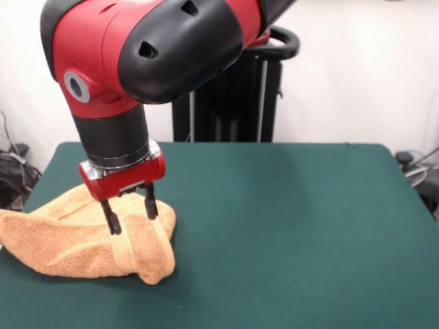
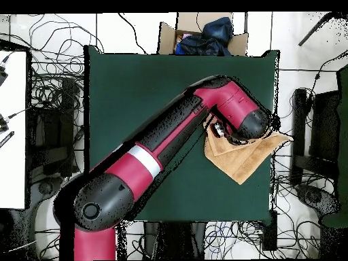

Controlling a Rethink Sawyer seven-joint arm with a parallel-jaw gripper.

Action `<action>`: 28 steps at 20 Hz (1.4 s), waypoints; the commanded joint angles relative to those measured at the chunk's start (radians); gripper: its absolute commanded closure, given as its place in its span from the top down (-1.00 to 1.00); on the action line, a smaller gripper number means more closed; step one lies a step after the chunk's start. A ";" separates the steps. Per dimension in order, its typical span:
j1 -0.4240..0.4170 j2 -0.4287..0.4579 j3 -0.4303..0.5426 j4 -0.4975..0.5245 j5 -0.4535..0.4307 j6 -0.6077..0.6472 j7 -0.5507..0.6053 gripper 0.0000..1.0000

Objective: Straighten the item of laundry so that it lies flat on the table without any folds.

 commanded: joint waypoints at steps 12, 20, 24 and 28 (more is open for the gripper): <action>0.023 0.146 0.082 -0.081 -0.082 -0.165 0.323 1.00; 0.021 0.146 0.076 -0.074 -0.029 -0.051 0.318 1.00; 0.027 0.146 0.092 -0.051 -0.009 -0.034 0.298 1.00; 0.025 0.153 0.101 -0.040 0.002 -0.019 0.285 1.00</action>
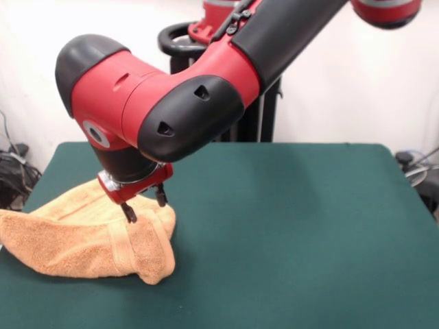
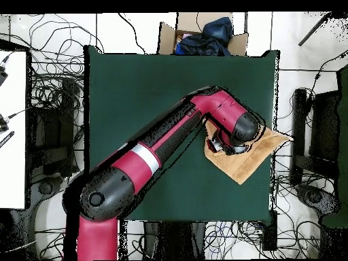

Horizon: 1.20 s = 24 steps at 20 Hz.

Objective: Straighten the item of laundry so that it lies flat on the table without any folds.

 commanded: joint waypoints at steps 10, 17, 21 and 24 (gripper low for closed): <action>0.014 0.049 0.098 -0.039 0.105 0.161 0.245 1.00; -0.008 0.057 0.134 -0.059 0.083 0.093 0.196 1.00; -0.010 0.059 0.146 -0.070 0.081 0.064 0.173 1.00; -0.010 0.058 0.144 -0.068 0.077 0.057 0.172 1.00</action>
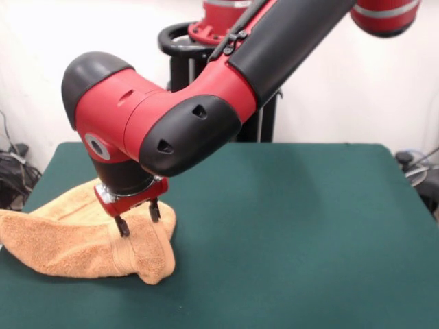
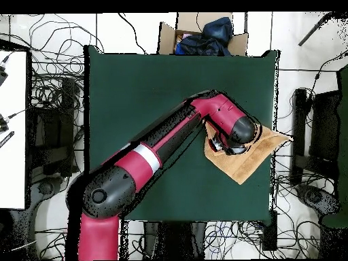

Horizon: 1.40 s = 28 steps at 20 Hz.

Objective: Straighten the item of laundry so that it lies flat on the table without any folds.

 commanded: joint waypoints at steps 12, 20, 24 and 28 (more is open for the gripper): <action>0.009 -0.055 0.148 -0.042 0.041 -0.159 0.189 1.00; 0.021 -0.076 0.135 -0.042 0.049 -0.186 0.220 1.00; 0.019 -0.055 0.133 -0.045 0.046 -0.158 0.204 1.00; 0.017 -0.025 0.126 -0.043 0.041 -0.103 0.182 1.00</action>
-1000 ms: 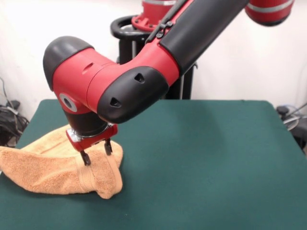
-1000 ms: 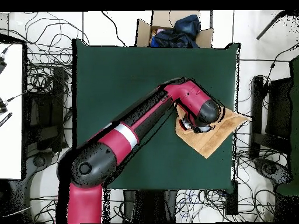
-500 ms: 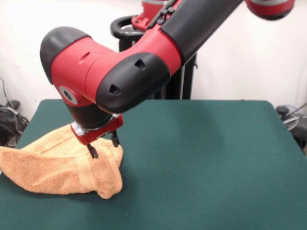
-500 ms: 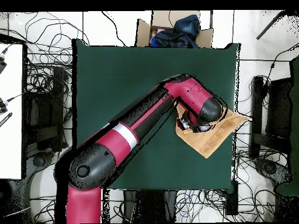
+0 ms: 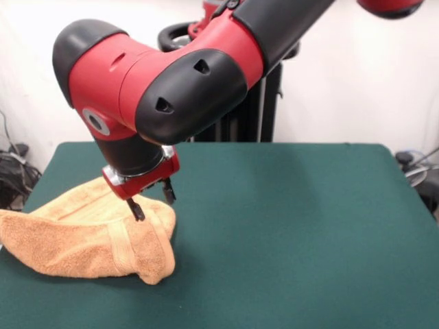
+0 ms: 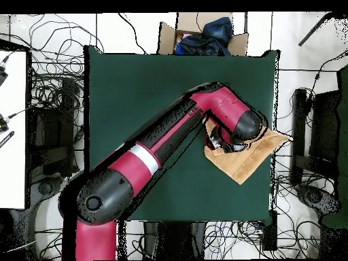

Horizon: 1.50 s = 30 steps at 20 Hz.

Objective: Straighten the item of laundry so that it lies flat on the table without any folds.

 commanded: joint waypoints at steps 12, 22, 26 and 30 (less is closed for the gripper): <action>0.014 0.093 0.119 -0.033 0.051 0.088 0.151 1.00; 0.013 0.105 0.110 -0.036 0.067 0.166 0.154 1.00; 0.014 0.108 0.112 -0.034 0.086 0.229 0.142 1.00; 0.009 0.107 0.127 -0.039 0.072 0.193 0.145 1.00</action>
